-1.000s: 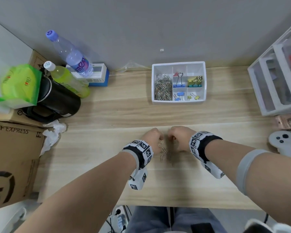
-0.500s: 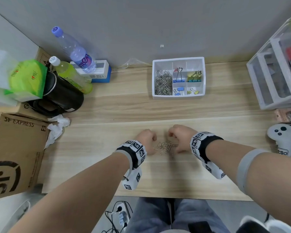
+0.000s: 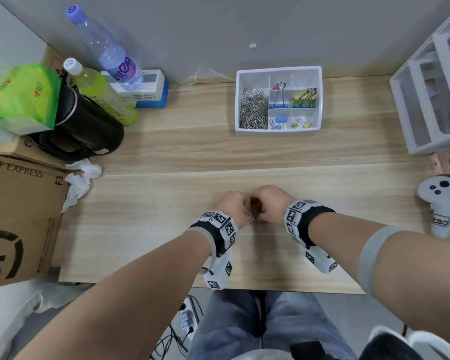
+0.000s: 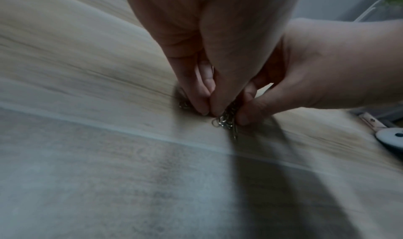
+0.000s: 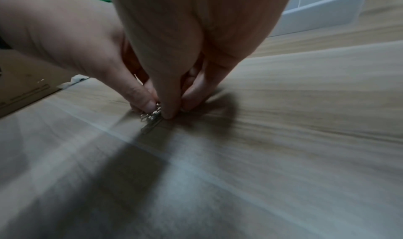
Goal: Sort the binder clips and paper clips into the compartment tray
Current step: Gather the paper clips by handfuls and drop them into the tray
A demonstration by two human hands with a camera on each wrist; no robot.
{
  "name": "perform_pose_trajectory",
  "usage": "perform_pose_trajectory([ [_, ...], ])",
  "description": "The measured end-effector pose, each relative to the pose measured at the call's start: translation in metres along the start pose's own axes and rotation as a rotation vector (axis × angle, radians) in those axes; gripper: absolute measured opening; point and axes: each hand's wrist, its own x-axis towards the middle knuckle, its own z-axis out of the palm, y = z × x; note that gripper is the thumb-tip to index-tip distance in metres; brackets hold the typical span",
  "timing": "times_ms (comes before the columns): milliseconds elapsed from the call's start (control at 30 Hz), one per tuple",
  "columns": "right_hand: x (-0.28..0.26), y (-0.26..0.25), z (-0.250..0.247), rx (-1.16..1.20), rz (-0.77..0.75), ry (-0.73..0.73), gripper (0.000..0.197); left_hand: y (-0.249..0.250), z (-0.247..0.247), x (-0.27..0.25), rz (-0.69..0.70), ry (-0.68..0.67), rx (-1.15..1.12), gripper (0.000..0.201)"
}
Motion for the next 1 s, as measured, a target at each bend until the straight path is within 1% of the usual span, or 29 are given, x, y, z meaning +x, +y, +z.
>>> perform_pose_trajectory([
  [33,-0.001,0.001,-0.001,0.014,-0.007,0.009,0.025,-0.001,-0.001,-0.001,0.001,0.006,-0.012,0.012],
  [67,-0.003,0.002,-0.002,0.03,-0.011,0.014,0.029,-0.003,-0.003,-0.002,-0.002,0.008,-0.013,0.012],
  [100,-0.004,0.003,-0.002,0.039,-0.012,0.015,0.039,-0.006,-0.005,-0.003,-0.003,0.006,-0.007,0.014],
  [167,-0.005,0.006,-0.002,0.029,0.007,0.008,0.066,-0.01,-0.01,-0.006,-0.007,0.006,0.032,0.021],
  [200,-0.006,0.006,-0.002,0.018,0.009,0.006,0.076,-0.011,-0.011,-0.007,-0.013,0.008,0.059,0.025],
  [233,-0.006,0.005,0.0,0.007,0.004,0.003,0.081,-0.012,-0.012,-0.008,-0.017,0.005,0.089,0.03],
  [267,-0.007,0.003,0.002,-0.005,-0.006,-0.004,0.081,-0.012,-0.012,-0.01,-0.02,-0.006,0.122,0.035],
  [333,-0.007,-0.003,0.008,-0.024,-0.036,0.002,0.076,-0.009,-0.009,-0.012,-0.001,-0.034,0.168,0.038],
  [433,-0.006,-0.008,0.014,-0.008,-0.06,0.041,0.058,-0.001,-0.004,-0.015,0.051,-0.025,0.14,0.026],
  [533,-0.004,-0.008,0.016,0.026,-0.053,0.046,0.05,0.001,-0.002,-0.013,0.008,0.008,0.053,0.016],
  [667,-0.003,-0.006,0.018,0.062,-0.045,0.077,0.04,-0.002,0.0,-0.009,-0.029,0.028,-0.039,0.01],
  [833,-0.001,-0.007,0.02,0.096,-0.027,0.113,0.03,-0.005,0.001,-0.008,-0.05,0.053,-0.147,0.01],
  [1000,-0.002,-0.007,0.018,0.095,-0.03,0.113,0.025,-0.012,0.002,-0.011,0.041,0.065,-0.172,0.014],
])
